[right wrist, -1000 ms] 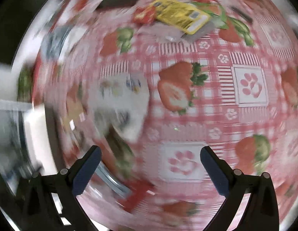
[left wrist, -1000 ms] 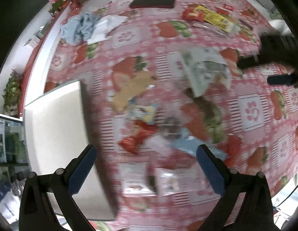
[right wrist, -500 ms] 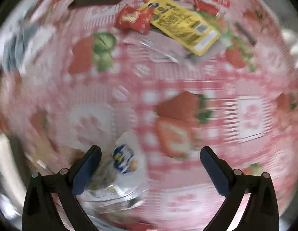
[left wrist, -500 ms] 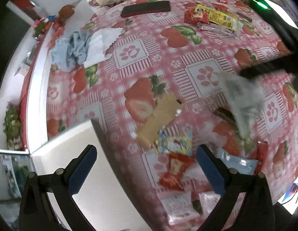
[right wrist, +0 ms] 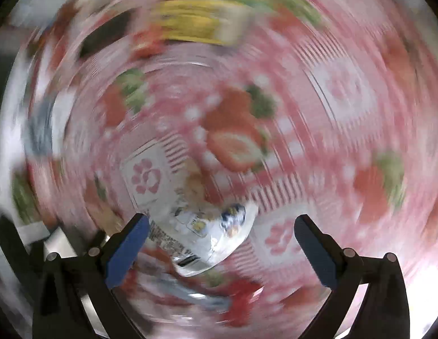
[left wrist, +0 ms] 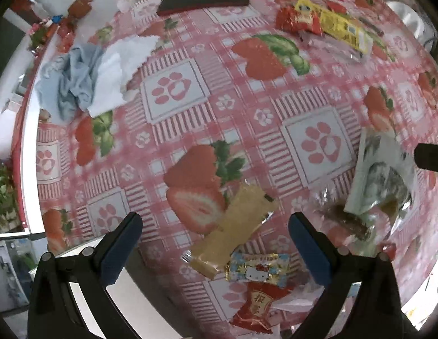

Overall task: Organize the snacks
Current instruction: 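Reach the left tool to the tan wafer bar and close on it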

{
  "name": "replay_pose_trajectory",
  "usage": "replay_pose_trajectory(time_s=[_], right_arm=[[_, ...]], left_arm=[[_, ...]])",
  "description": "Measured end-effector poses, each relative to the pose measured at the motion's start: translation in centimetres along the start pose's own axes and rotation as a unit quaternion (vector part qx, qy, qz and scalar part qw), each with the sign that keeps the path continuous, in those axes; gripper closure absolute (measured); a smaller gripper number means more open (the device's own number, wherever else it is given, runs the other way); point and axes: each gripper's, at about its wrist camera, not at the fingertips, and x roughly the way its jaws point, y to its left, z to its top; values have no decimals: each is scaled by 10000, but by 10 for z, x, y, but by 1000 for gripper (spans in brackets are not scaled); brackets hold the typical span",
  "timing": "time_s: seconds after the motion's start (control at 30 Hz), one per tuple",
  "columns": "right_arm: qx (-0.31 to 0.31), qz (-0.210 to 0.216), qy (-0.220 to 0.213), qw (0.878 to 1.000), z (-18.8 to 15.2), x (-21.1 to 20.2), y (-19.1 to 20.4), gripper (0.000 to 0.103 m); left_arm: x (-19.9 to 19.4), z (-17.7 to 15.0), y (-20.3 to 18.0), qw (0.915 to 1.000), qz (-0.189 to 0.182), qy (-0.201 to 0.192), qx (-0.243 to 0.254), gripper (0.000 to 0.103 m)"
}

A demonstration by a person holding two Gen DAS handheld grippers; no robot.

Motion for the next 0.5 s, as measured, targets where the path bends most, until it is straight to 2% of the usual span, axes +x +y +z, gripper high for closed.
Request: replay_pose_trajectory(time_s=[0.07, 0.13, 0.23, 0.3, 0.4, 0.5], right_arm=[[-829, -70, 132, 9964, 1, 6, 19, 0], [-1597, -101, 374, 9864, -6, 12, 34, 0], [-2114, -229, 499, 9759, -9, 27, 59, 0], [-2281, -190, 643, 9713, -7, 44, 71, 0], [-2404, -449, 682, 9672, 2, 69, 85, 0], [-1704, -370, 824, 9812, 18, 86, 70, 0]], left_arm=[[8, -3, -5, 9996, 100, 124, 212, 0], [14, -5, -10, 9989, 156, 171, 403, 0], [22, -6, -11, 9984, 126, 255, 485, 0], [29, -4, -12, 9982, 123, 337, 476, 0], [39, 0, -11, 9981, 166, 420, 417, 0], [46, 8, -10, 9987, 66, 408, 299, 0]])
